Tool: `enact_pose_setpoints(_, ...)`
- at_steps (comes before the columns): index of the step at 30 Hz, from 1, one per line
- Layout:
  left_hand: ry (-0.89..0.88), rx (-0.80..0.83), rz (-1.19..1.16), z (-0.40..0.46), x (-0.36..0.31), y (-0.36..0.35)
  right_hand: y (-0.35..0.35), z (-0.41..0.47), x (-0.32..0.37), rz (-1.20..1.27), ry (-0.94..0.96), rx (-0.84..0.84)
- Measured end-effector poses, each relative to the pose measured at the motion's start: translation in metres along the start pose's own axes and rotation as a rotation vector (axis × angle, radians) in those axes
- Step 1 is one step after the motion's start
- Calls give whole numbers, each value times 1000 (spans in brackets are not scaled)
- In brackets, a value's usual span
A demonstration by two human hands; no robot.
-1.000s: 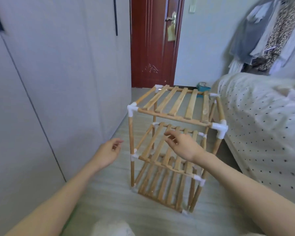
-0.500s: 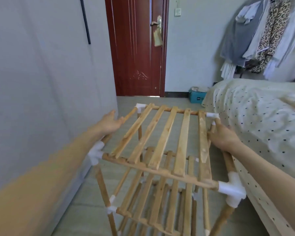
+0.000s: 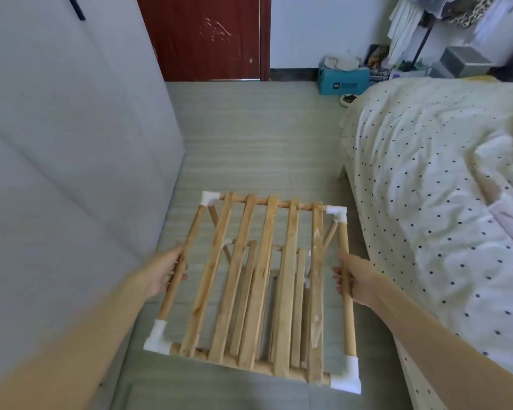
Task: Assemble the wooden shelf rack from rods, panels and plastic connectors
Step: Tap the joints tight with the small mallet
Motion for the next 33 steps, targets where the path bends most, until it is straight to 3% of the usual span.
enact_pose_setpoints(5,157,-14,-105,-33,-6,21,-9,-22,34,-2,-47,62)
enact_pose_setpoints(10,230,-62,-211,-76,-53,43,-19,-65,91,-36,-82,172)
enact_pose_setpoints(16,192,-70,-299,-103,-136,64,-30,-109,180,-94,-88,271)
enact_pose_setpoints(33,108,-47,-466,17,-434,114,-130,-102,516,-160,-16,240)
Point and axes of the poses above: each hand's wrist, its own z-axis towards the middle knuckle, its own y-axis out of the back of the hand, x = y × z, the point moved 9 cm from there along z, towards the middle knuckle, and after that the axes turned 8 degrees about -y, right-handed, at the moved point
